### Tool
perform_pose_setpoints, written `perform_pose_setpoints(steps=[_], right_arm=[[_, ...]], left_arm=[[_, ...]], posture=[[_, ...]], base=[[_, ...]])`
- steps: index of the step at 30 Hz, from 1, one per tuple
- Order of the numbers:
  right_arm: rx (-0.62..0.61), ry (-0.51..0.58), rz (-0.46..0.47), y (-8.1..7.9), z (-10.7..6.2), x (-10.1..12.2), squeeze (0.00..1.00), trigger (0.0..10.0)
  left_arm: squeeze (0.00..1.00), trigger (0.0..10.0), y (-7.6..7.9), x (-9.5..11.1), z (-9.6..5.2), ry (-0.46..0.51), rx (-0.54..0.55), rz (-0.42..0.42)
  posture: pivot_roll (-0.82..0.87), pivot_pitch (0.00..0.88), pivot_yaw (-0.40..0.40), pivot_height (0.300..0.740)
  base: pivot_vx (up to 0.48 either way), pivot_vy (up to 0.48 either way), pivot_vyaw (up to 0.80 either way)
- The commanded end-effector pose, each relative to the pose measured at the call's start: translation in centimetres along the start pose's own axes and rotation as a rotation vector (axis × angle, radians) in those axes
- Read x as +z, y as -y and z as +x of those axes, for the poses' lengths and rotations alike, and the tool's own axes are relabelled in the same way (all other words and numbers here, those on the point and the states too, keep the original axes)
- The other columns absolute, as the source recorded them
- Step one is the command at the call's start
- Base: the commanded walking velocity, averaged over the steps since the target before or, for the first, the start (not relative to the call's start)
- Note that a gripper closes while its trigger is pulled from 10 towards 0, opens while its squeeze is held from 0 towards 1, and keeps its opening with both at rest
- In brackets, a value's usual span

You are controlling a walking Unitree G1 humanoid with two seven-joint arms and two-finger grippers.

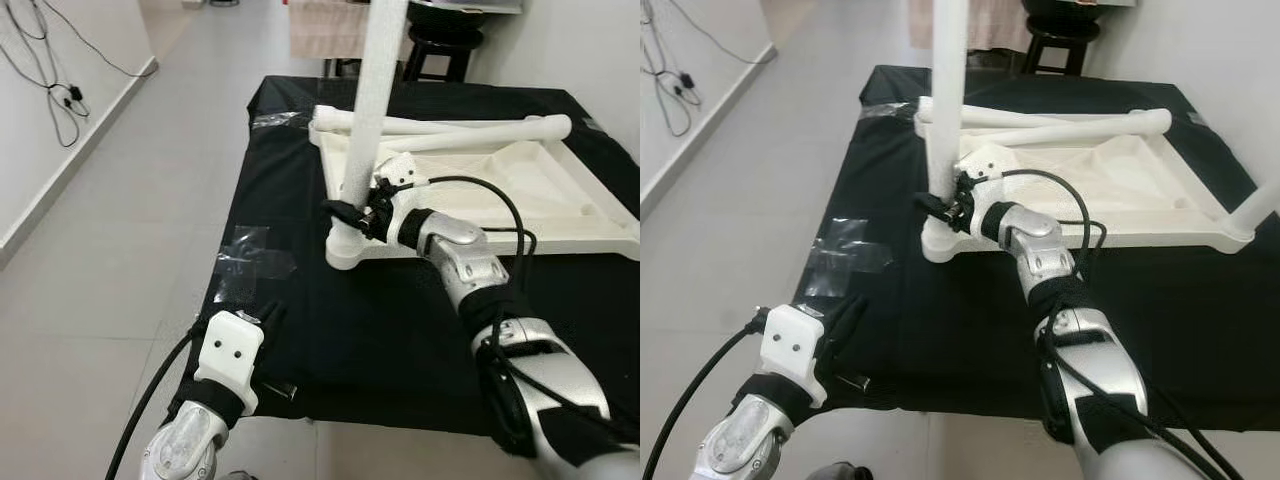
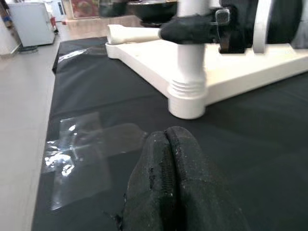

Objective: Building children table

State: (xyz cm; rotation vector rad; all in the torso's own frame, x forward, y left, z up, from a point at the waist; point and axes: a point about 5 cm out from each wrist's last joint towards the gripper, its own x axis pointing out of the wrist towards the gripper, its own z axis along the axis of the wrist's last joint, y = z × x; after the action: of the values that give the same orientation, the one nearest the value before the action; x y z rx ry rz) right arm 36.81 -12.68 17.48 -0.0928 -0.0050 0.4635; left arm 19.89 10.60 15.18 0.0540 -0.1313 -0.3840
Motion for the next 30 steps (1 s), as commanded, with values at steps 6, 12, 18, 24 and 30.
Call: perform_pose_setpoints(steps=[6,12,18,24,30], right_arm=[[-0.208,-0.187,0.011,-1.7,-2.9,-4.0,0.0,0.0],[-0.141,-0.083,0.043,-0.8,-0.7,-1.9,1.0,10.0],[0.247,0.137,0.031,-1.4,0.0,4.1,0.0,10.0],[0.459,0.164,-0.047,-1.4,-0.1,5.7,0.0,10.0],[0.698,0.091,-0.029,-1.4,0.7,4.6,0.0,9.5]], left_arm=[[0.0,10.0,0.1,0.1,0.3,0.001,-0.02,-0.054],[0.0,10.0,0.0,-0.1,0.4,0.0,-0.022,-0.091],[0.0,10.0,-0.1,-0.4,0.6,0.002,-0.031,-0.12],[0.0,10.0,-0.1,-0.5,0.7,0.002,-0.038,-0.13],[0.0,10.0,-0.1,-0.5,0.7,0.002,-0.041,-0.141]], posture=[[0.12,0.147,-0.023,0.74],[0.12,0.147,-0.021,0.74],[0.13,0.139,-0.021,0.74],[0.13,0.137,-0.023,0.74],[0.13,0.14,-0.023,0.74]], base=[[0.0,0.0,0.0],[0.0,0.0,0.0],[0.0,0.0,0.0],[0.0,0.0,0.0],[0.0,0.0,0.0]])
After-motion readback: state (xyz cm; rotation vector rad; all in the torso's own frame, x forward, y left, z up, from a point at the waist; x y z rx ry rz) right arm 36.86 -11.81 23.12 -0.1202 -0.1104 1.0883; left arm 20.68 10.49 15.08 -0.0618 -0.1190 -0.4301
